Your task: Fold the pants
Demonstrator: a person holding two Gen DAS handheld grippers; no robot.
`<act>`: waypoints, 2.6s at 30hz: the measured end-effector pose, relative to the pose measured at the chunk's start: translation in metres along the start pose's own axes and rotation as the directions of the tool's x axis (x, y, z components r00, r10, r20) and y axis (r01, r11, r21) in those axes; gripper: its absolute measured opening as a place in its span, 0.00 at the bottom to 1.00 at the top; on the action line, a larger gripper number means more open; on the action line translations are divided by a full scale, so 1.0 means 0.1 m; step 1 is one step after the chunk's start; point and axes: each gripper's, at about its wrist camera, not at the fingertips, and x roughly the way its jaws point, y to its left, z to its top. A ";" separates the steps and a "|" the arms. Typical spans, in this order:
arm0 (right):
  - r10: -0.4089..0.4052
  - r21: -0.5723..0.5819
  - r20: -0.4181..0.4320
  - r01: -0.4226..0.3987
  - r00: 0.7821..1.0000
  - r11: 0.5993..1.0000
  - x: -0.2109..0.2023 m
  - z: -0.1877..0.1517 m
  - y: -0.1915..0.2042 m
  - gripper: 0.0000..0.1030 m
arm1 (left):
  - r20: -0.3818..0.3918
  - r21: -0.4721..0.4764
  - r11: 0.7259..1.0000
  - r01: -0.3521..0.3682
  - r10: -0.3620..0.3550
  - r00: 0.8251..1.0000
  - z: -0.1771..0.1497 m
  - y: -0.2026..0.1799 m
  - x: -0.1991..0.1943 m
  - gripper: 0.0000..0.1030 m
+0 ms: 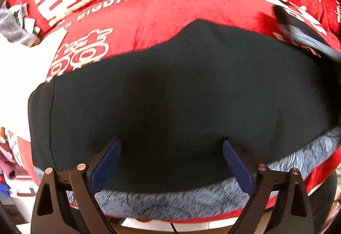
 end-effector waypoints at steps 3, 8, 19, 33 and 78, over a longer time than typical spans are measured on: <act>-0.025 0.121 0.022 0.022 0.999 0.992 -0.17 -0.13 -0.43 0.11 | 0.011 0.019 1.000 -0.014 0.013 1.000 0.17 -0.08 0.02 0.93; -0.054 0.209 -0.012 0.055 0.998 0.976 -0.19 -0.40 -0.91 0.11 | 0.006 0.018 1.000 -0.017 0.017 1.000 0.51 -0.23 0.07 0.93; 0.060 0.429 -0.004 -0.052 0.998 0.902 0.03 -0.85 -1.57 0.12 | -0.032 0.064 0.997 0.035 -0.033 0.999 0.20 -0.25 -0.06 0.93; 0.151 0.634 0.207 -0.250 0.967 0.732 -0.01 -1.14 -2.11 0.77 | -0.044 0.027 0.999 0.039 -0.038 0.998 -0.05 -0.15 0.00 0.94; -0.023 0.349 0.101 -0.014 0.995 0.937 -0.46 -0.81 -1.04 0.77 | 0.025 -0.006 0.999 0.042 -0.041 0.999 0.44 -0.39 -0.13 1.00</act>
